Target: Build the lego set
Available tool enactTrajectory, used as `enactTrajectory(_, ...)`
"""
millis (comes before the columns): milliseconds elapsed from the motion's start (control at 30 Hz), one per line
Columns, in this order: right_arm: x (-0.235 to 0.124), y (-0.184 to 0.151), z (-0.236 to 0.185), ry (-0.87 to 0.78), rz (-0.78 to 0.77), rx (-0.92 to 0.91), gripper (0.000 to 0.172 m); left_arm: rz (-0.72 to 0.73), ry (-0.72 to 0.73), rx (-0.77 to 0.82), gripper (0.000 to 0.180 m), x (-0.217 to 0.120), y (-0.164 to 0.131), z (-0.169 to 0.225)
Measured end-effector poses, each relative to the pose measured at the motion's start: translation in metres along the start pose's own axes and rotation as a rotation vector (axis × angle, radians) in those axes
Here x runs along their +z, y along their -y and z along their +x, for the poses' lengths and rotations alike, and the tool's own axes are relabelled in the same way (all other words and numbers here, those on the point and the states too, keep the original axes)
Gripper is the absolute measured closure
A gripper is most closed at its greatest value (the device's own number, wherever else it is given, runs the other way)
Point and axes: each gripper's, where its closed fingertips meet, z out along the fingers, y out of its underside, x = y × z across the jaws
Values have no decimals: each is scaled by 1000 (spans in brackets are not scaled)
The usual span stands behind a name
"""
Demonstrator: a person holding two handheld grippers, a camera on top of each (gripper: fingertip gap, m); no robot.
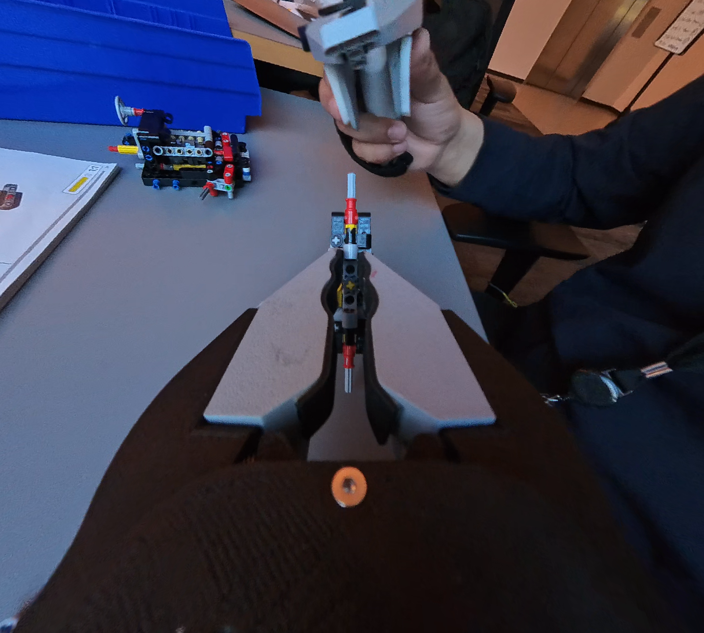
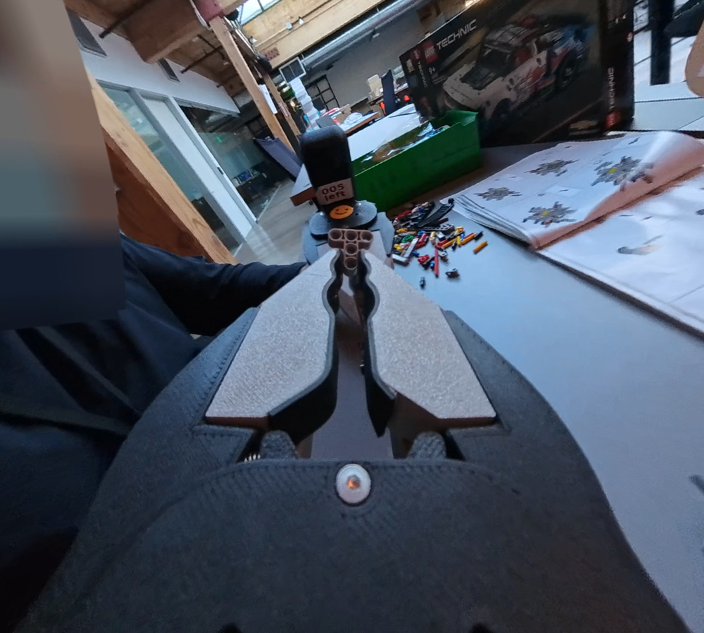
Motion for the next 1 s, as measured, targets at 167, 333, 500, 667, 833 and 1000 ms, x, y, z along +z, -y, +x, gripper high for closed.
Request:
enactTrajectory(167, 19, 9, 10, 57, -35, -102, 169, 34, 4, -39, 175, -11, -4, -17)
enactTrajectory(333, 33, 14, 37, -60, -33, -226, 168, 201, -42, -221, 175, -33, 16, -34)
enactTrajectory(500, 26, 24, 61, -144, 148, -154, 168, 241, -14, -290, 175, -41, 16, -46)
enactTrajectory(667, 38, 1, 70, -130, 89, -57, 168, 235, 6, -307, 175, -41, 13, -51)
enactTrajectory(833, 46, -1, 69, -112, 130, -2, 168, 275, 11, -287, 175, -42, 19, -50)
enactTrajectory(1000, 60, -3, 67, -87, 150, 28, 168, 324, -20, -309, 175, -42, 25, -47)
